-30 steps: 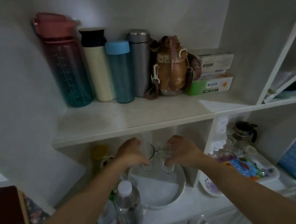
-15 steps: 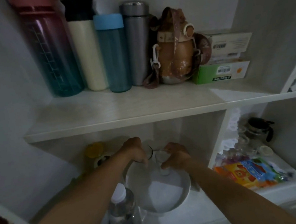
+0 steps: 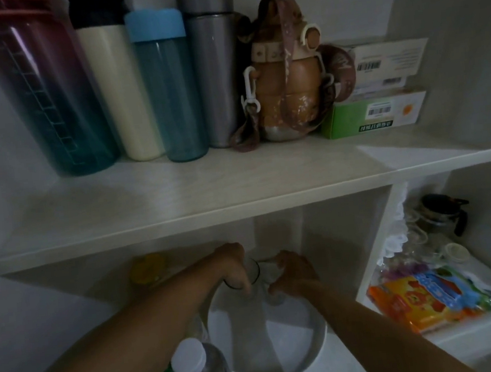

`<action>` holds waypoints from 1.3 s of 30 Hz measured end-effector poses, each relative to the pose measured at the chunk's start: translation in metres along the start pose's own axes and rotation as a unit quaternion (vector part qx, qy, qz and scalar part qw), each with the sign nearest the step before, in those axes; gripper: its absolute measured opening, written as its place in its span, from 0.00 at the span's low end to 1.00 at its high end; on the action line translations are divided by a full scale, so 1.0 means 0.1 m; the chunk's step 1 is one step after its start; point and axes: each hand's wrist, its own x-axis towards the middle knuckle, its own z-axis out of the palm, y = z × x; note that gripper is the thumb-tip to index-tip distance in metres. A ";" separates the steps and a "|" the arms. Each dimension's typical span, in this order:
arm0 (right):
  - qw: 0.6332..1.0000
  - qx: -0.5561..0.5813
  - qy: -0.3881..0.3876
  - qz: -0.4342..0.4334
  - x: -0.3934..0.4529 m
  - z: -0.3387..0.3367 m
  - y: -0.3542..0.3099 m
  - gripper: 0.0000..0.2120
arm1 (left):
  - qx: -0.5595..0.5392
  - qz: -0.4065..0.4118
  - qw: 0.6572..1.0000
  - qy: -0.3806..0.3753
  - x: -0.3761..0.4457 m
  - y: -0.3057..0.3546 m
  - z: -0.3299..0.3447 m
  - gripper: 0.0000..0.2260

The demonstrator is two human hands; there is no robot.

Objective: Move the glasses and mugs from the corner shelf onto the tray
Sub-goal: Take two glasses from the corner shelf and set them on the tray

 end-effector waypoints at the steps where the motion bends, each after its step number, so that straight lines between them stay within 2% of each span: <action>1: 1.000 0.004 0.004 0.001 0.02 0.00 0.00 0.28 | 0.009 0.000 1.000 -0.005 0.04 0.00 0.03 0.40; 6: 1.000 0.024 0.016 -0.005 0.10 0.02 0.03 0.26 | 0.031 -0.006 0.999 -0.023 0.16 -0.02 0.11 0.45; 14: 0.999 0.042 -0.004 0.010 0.17 0.03 0.02 0.36 | 0.050 -0.021 0.998 -0.035 0.25 -0.04 0.22 0.51; 20: 1.000 0.026 -0.011 0.013 0.19 0.02 0.03 0.32 | 0.054 -0.015 0.998 -0.041 0.27 -0.04 0.27 0.54; 28: 0.998 0.044 -0.021 0.027 0.19 0.01 0.02 0.36 | 0.020 -0.015 0.999 -0.035 0.30 -0.05 0.29 0.50; 32: 0.999 0.027 -0.032 0.030 0.18 -0.02 -0.02 0.39 | 0.020 -0.009 0.999 -0.037 0.28 -0.05 0.29 0.54; 34: 0.998 0.023 -0.037 0.035 0.17 -0.03 -0.03 0.44 | 0.026 -0.005 0.999 -0.034 0.25 -0.04 0.27 0.56; 39: 0.999 -0.017 -0.021 0.031 0.03 -0.09 -0.09 0.49 | -0.007 -0.004 1.000 -0.006 0.09 -0.06 0.11 0.48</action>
